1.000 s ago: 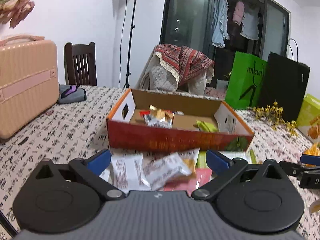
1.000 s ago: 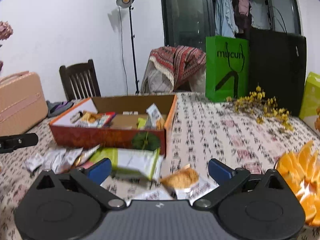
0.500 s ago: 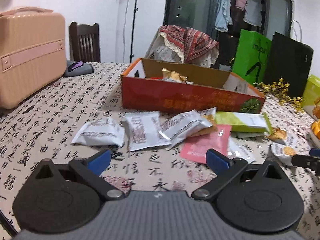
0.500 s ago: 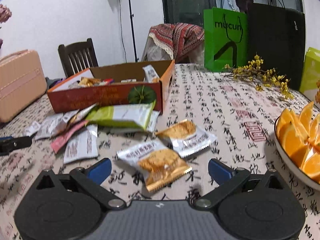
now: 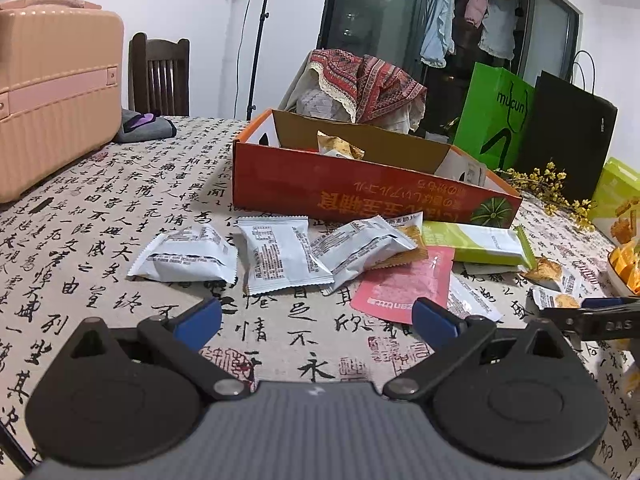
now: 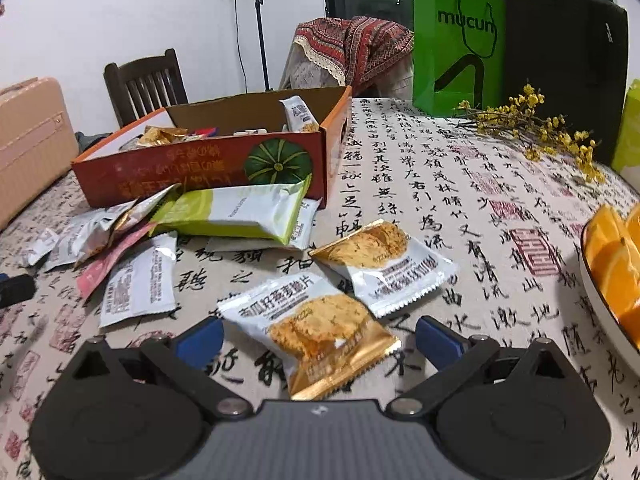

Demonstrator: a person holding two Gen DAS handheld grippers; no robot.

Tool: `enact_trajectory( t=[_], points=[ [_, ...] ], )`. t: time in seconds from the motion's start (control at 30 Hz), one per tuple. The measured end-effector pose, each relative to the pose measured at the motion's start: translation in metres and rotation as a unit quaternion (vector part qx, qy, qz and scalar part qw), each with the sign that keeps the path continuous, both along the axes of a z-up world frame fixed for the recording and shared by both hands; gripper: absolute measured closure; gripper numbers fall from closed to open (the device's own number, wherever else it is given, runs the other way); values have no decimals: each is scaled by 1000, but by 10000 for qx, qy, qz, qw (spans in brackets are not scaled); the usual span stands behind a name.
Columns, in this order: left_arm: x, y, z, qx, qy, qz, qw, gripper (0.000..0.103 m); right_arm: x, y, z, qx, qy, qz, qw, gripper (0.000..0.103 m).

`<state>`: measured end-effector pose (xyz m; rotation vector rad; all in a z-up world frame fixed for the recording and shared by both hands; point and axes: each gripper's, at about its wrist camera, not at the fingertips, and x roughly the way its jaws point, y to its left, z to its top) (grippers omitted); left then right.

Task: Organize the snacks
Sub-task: 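Grasp a biscuit packet with the right gripper, then grasp a white packet with the left gripper while the right holds the biscuit packet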

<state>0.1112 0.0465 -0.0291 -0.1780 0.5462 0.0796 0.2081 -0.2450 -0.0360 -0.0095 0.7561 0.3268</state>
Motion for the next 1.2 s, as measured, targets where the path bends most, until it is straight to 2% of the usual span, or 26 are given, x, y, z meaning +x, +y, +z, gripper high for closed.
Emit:
enact_trajectory(
  t=[0.13,0.2,0.23,0.3,0.53,0.67,0.8,0.87,0.97,1.07,1.2],
  points=[
    [-1,1,0,-68,-21,-14,10000,0,4,7,-1,-47,-52,61,10000,10],
    [-1,2,-1,-97,0,-16,10000,0,1,9,0,-38,-127,105,9999,27],
    [0,2,-1,-105,9,-18,9999,0,0,10,1,-75,-180,114,9997,30],
    [-1,2,-1,-107,14,-25,9999,0,-2,11,1,-114,-234,126,9996,50],
    [-1,2,-1,-113,25,-7,9999,0,-10,8,4,89,-400,169,9990,53],
    [-1,1,-1,-60,44,46,10000,0,-18,4,10,321,-761,191,9964,53],
    [-2,1,3,10,38,149,9999,0,-22,3,13,323,-1078,81,9936,53],
    [-4,6,8,30,-28,296,9996,0,-23,2,13,307,-1173,41,9926,53],
    [-2,17,18,330,-81,640,9974,0,-22,-1,13,405,-1167,10,9923,53],
    [9,34,26,527,47,905,9945,0,-23,-7,13,534,-1162,-59,9918,53],
    [36,59,27,661,503,1078,9907,0,-23,-10,12,637,-1158,-136,9911,53]
  ],
)
